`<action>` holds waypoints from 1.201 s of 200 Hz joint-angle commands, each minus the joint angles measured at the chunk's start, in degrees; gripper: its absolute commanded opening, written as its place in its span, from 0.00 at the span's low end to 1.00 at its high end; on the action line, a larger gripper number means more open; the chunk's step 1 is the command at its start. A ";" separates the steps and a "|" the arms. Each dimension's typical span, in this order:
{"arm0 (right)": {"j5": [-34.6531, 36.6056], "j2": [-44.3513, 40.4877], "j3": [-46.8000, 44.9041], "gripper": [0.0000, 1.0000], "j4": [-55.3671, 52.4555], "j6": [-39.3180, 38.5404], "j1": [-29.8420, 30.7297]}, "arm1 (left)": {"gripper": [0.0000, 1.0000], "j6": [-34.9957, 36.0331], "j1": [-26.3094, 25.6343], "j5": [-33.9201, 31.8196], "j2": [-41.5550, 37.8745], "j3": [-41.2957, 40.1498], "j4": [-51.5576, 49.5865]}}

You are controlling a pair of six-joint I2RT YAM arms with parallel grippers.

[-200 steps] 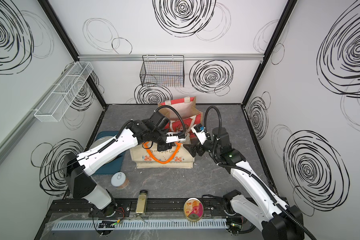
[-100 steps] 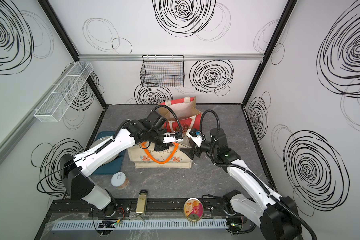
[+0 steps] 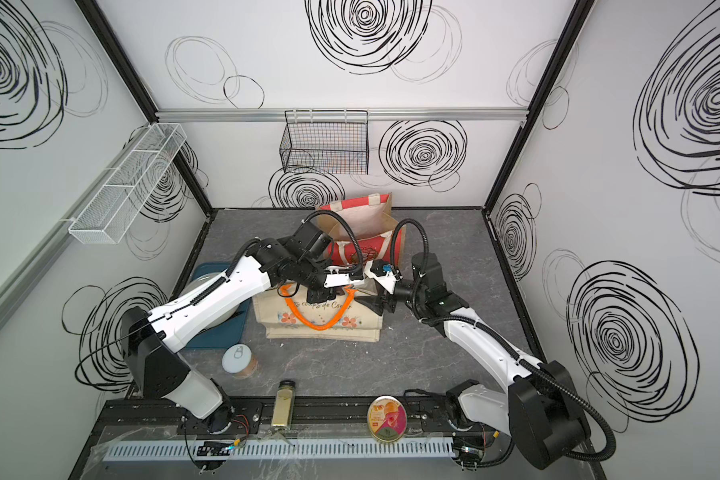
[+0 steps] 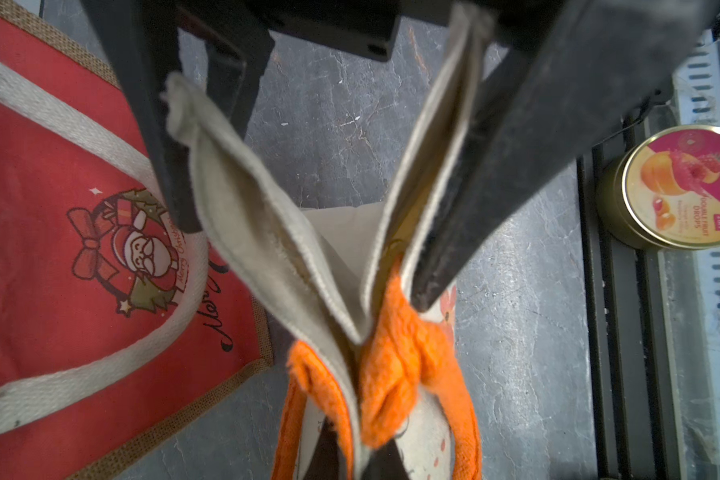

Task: Put away the canvas bag
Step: Press the canvas bag at the center of the board.

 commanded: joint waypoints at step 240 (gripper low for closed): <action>3.26 -4.32 -5.48 0.00 4.78 6.92 1.01 | 0.99 -5.56 -0.67 2.46 3.88 8.67 1.24</action>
